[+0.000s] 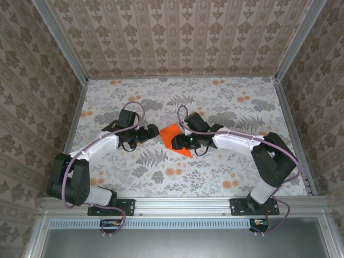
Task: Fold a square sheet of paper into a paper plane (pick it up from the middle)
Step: Rotate the paper at the center of the table, then fold the wing for the fifth time at the center of the table.
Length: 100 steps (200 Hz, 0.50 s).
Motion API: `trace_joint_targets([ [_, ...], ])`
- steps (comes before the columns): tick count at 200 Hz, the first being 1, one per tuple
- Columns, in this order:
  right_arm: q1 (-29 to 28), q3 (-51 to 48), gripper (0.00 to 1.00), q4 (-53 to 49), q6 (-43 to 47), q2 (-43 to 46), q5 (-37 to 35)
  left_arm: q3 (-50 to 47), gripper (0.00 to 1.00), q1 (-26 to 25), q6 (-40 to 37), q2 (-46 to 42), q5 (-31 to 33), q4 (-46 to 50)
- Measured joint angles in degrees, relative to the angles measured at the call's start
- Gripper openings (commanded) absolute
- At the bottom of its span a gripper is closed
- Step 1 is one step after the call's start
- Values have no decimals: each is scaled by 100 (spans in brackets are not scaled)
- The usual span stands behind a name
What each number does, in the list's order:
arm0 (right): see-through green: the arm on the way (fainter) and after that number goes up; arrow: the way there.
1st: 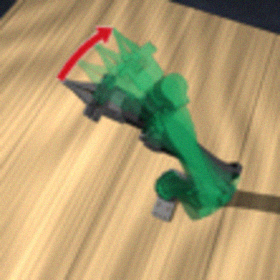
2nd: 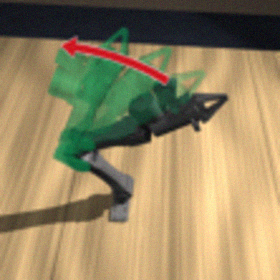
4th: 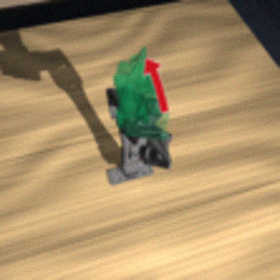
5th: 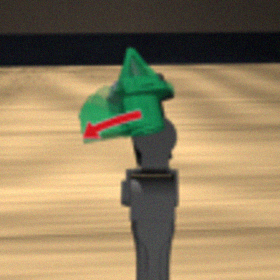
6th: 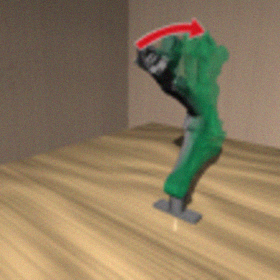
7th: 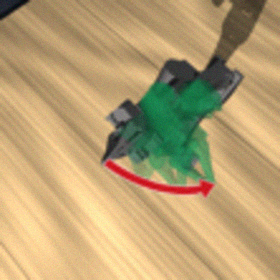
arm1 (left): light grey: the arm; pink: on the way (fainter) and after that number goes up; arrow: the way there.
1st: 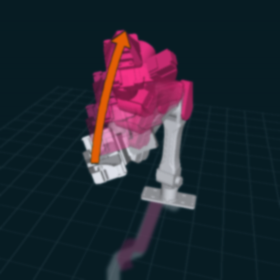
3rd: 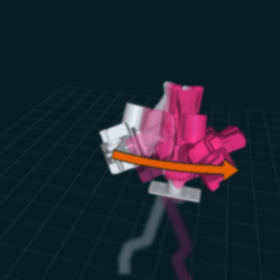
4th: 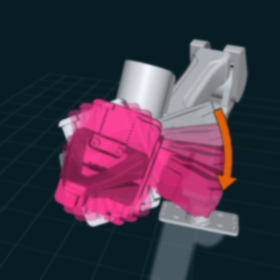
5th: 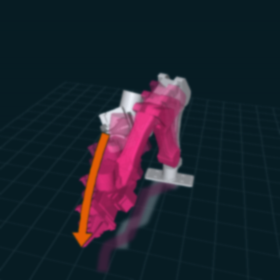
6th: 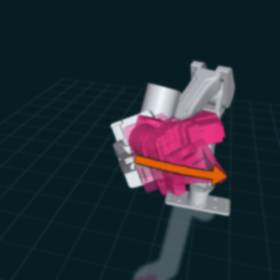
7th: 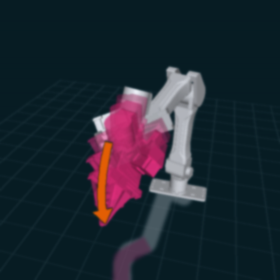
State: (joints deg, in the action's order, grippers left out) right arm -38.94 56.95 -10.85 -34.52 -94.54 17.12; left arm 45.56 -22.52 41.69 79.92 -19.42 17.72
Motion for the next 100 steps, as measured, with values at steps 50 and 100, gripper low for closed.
trace_joint_targets([
  [50,0,-404,66,363,-632,223,-166,-181,100,-295,407,164,-177,-505],
  [100,0,-417,57,855,-997,31,-96,-444,99,-542,935,247,-450,-1228],
])
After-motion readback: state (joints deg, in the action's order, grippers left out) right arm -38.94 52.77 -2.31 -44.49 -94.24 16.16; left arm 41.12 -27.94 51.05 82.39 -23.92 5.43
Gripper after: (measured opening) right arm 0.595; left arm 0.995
